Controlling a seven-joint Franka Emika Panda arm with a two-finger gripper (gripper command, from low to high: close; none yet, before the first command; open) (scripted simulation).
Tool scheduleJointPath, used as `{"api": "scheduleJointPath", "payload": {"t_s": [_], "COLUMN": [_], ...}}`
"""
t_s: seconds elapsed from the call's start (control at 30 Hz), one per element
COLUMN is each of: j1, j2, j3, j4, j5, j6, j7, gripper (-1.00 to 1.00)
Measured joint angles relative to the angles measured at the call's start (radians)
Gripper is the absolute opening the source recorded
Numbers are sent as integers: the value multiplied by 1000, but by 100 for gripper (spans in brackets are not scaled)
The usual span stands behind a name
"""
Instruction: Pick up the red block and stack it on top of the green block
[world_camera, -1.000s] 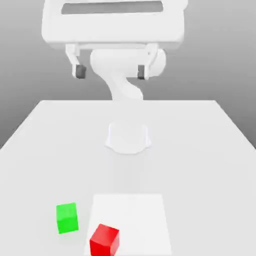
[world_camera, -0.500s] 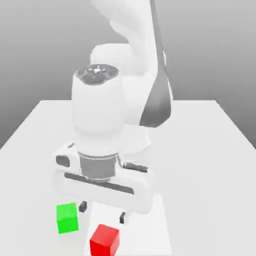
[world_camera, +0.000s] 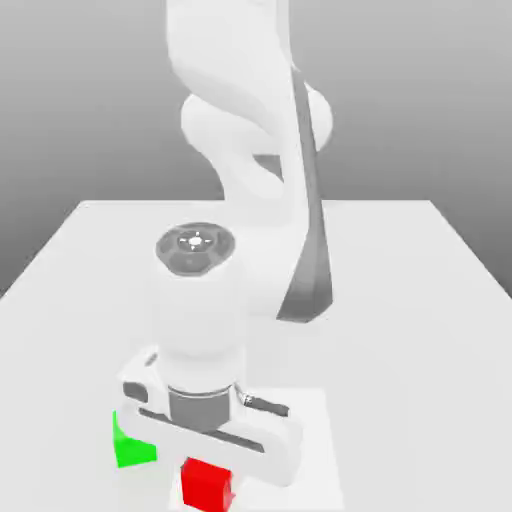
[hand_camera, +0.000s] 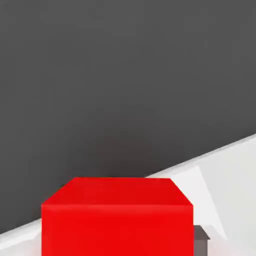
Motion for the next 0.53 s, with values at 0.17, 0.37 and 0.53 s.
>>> {"api": "scheduleJointPath", "payload": {"t_s": [0.17,0.37,0.53], "j1": [-85,-169,-177], "j2": [-179,-154,-93], "j3": [-74,-91,-81], "j4": [-122,-196,-194], "j5": [0,34,46], "j6": [-58,42,100], "j7": [-57,-121,-130], "gripper": [-100,-100,100]}}
